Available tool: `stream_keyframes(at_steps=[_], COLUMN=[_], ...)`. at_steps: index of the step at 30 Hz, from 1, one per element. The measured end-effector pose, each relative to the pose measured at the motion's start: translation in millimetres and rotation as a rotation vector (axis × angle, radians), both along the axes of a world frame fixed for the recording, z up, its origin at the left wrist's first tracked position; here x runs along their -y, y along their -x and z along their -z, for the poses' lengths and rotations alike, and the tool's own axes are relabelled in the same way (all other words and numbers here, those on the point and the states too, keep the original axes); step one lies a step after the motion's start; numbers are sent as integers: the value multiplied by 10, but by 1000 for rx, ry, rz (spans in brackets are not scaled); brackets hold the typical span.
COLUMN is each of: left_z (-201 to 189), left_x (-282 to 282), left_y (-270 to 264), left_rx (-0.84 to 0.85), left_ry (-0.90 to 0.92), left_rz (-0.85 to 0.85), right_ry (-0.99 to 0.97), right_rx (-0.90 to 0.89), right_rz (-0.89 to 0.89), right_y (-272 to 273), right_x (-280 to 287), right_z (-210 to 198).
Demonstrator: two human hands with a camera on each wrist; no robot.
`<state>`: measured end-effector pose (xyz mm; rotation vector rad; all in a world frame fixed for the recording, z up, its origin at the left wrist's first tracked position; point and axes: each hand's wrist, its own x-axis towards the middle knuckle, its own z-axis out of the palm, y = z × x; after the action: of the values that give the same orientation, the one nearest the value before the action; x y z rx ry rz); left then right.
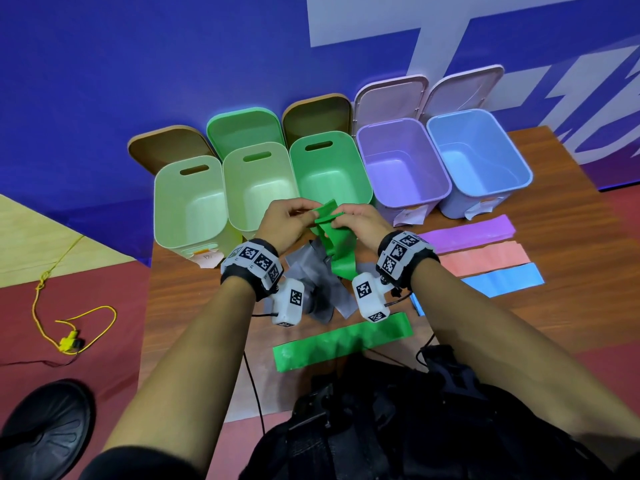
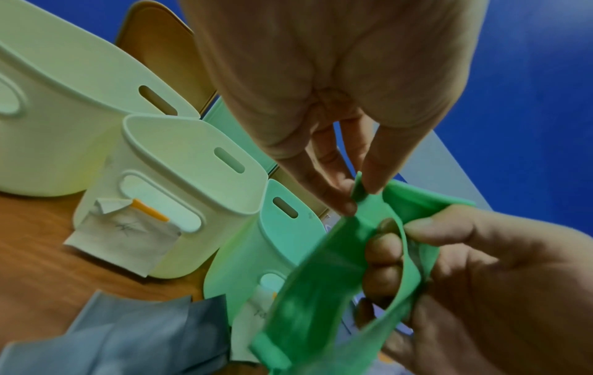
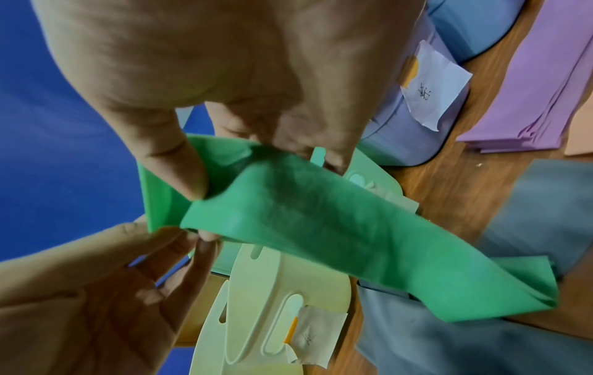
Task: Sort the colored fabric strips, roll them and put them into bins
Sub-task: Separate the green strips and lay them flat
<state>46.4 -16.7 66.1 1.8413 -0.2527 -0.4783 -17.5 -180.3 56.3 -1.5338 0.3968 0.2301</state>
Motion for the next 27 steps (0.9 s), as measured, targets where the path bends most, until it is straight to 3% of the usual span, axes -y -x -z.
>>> stream_keyframes(at_steps=[11,17,22,27], left_z=[-90,-72,-32,-23], left_x=[75,104,108,97], left_y=[89,102,50,10], left_rx=[-32,-13,12,30], left_ry=[22,17,45,70], left_rz=[60,55,23,21], right_ry=[125,94,-15,28], right_rx=[-86,-123,-51,76], right_rz=[49,17,46,116], right_y=[-111,-131,-28,17], right_x=[23,67,103,112], right_z=[143,127,96,55])
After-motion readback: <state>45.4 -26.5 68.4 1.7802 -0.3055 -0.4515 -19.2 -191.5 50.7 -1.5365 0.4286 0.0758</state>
